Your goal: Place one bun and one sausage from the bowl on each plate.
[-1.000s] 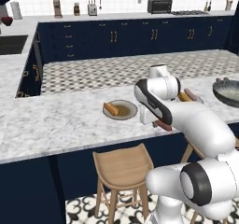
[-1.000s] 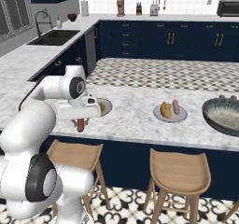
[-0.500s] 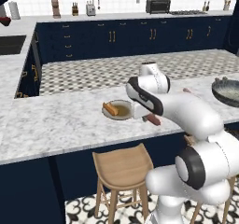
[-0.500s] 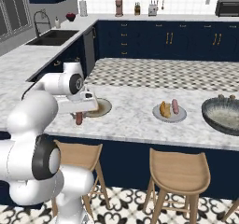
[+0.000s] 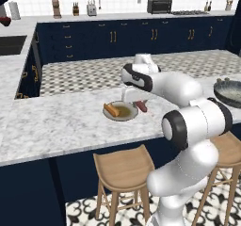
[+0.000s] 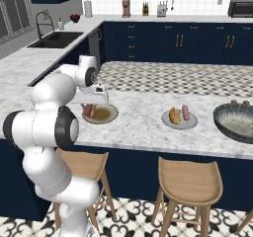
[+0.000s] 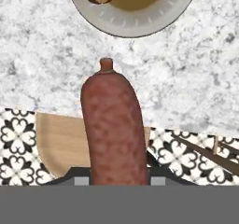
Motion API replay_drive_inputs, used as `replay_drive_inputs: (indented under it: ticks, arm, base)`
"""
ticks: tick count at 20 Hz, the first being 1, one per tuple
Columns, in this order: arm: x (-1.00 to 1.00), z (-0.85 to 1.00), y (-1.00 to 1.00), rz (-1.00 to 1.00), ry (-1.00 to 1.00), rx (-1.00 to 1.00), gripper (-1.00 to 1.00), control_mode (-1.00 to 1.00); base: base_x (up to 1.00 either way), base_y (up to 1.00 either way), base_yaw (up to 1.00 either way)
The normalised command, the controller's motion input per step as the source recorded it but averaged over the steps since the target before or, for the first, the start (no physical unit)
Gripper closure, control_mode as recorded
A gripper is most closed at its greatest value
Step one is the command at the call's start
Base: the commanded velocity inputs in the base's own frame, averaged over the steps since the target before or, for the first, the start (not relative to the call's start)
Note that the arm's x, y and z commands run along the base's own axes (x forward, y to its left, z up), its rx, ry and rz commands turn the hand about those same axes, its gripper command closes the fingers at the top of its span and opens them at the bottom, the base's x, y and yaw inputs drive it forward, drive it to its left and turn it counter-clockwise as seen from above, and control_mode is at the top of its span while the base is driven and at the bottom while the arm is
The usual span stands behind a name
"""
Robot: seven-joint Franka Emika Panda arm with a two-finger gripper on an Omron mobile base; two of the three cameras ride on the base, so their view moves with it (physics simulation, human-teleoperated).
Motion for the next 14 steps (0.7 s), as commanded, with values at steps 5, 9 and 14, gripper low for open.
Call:
replay_drive_inputs:
  ticks: [5, 9, 14]
  arm:
    - [1.00, -0.04, 0.01, -0.12, 0.04, 0.07, 1.00, -1.00]
    - [1.00, -0.31, -0.04, 0.06, 0.00, 0.00, 1.00, -1.00]
    - [0.96, -0.72, 0.00, 0.10, 0.00, -0.11, 1.00, -1.00]
  base:
    - [0.00, 0.00, 0.00]
    - [0.00, 0.00, 0.00]
    - [0.00, 0.00, 0.00]
